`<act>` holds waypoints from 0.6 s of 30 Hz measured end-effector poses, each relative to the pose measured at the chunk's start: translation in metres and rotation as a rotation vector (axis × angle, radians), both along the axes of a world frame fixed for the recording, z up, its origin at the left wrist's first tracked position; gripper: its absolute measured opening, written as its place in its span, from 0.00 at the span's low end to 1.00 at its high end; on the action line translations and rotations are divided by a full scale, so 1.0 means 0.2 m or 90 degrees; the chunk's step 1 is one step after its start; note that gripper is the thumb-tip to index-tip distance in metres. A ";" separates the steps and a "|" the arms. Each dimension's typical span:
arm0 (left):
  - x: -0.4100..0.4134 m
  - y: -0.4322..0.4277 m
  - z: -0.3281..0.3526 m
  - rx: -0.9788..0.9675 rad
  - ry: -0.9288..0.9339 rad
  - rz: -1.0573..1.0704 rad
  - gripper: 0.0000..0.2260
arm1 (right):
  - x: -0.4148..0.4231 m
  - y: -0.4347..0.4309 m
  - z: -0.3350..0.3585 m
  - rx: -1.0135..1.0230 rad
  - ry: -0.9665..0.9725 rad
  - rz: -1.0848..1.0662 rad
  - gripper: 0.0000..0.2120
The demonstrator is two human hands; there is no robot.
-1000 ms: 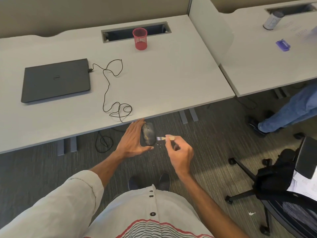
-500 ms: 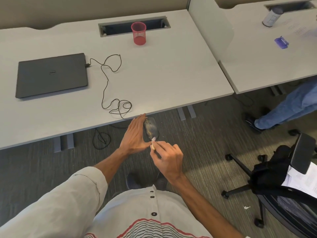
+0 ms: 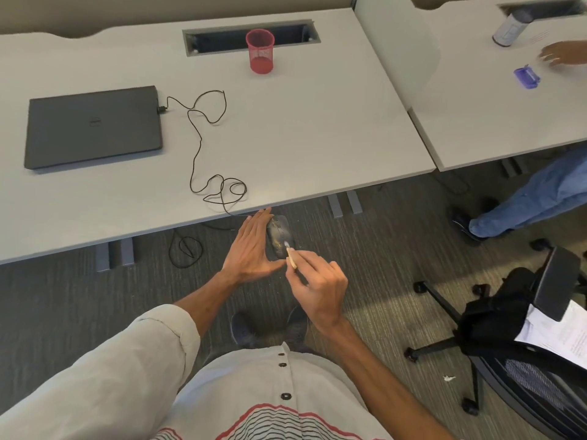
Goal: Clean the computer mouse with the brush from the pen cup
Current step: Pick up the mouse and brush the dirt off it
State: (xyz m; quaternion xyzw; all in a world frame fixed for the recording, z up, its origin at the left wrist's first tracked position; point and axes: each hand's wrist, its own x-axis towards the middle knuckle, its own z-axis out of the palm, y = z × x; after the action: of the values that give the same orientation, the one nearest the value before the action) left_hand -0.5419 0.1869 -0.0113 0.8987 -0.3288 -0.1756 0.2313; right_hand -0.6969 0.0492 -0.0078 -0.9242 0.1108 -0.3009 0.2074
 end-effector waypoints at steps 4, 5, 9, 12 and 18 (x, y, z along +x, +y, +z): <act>-0.01 -0.01 0.00 -0.003 -0.003 0.002 0.55 | 0.01 -0.02 -0.01 -0.061 0.027 0.018 0.10; -0.01 -0.01 0.00 -0.006 0.000 0.005 0.55 | 0.00 -0.02 -0.01 -0.068 0.037 0.035 0.10; -0.01 -0.02 0.00 -0.012 0.013 0.012 0.56 | -0.02 0.02 -0.02 -0.061 0.057 0.076 0.09; 0.00 -0.02 -0.01 -0.012 0.016 0.012 0.56 | -0.02 0.05 -0.03 -0.049 0.060 0.084 0.09; 0.00 -0.01 -0.01 -0.001 0.019 0.007 0.58 | 0.00 0.02 -0.03 0.007 0.021 0.062 0.09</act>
State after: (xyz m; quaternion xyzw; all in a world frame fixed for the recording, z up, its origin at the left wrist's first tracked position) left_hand -0.5415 0.1841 -0.0127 0.8977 -0.3201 -0.1873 0.2379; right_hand -0.6977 0.0542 -0.0130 -0.9322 0.0708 -0.2744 0.2252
